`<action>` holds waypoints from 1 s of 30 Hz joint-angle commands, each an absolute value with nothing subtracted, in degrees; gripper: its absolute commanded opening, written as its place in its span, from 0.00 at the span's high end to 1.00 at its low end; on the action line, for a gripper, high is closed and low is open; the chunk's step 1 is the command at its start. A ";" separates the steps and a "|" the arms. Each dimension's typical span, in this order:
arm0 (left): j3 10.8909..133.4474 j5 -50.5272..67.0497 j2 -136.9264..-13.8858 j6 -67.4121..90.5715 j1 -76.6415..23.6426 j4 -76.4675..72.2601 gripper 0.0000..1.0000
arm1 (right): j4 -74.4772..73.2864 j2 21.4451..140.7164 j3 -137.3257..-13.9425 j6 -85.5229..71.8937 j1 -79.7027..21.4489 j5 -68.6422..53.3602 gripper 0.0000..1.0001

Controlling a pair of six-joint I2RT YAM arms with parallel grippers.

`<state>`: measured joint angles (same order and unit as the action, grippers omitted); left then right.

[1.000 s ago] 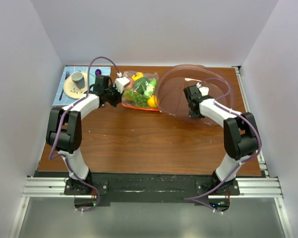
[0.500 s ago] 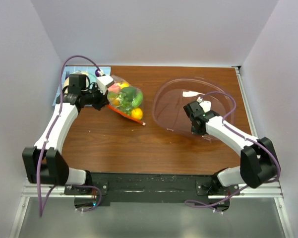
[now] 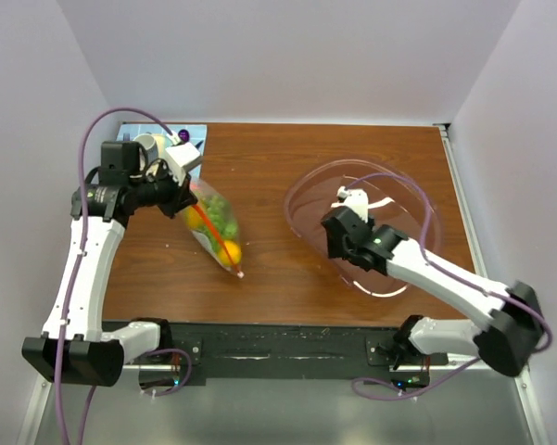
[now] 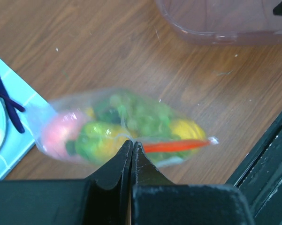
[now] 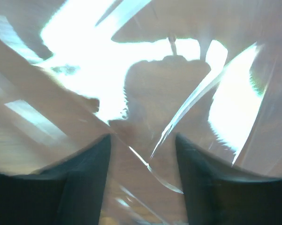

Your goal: Open the zip-top bag and remove the fake food

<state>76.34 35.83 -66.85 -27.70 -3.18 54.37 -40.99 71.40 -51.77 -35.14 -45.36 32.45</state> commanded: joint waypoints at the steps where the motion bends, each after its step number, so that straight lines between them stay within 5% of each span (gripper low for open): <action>1: 83.05 38.76 -65.39 -24.79 -3.08 58.36 1.00 | -31.83 62.24 -58.18 -26.38 -47.80 34.90 0.22; 12: 87.19 42.63 -67.06 -19.43 -3.25 59.68 1.00 | -15.12 70.74 -66.70 -11.52 -70.74 29.89 0.28; 30: 87.63 45.70 -65.48 -20.13 -3.52 62.58 1.00 | -7.91 83.50 -72.86 -6.50 -71.63 18.19 0.36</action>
<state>85.17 42.46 -67.24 -21.47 -3.33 63.81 -11.11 82.63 -71.22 -6.20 -71.61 21.87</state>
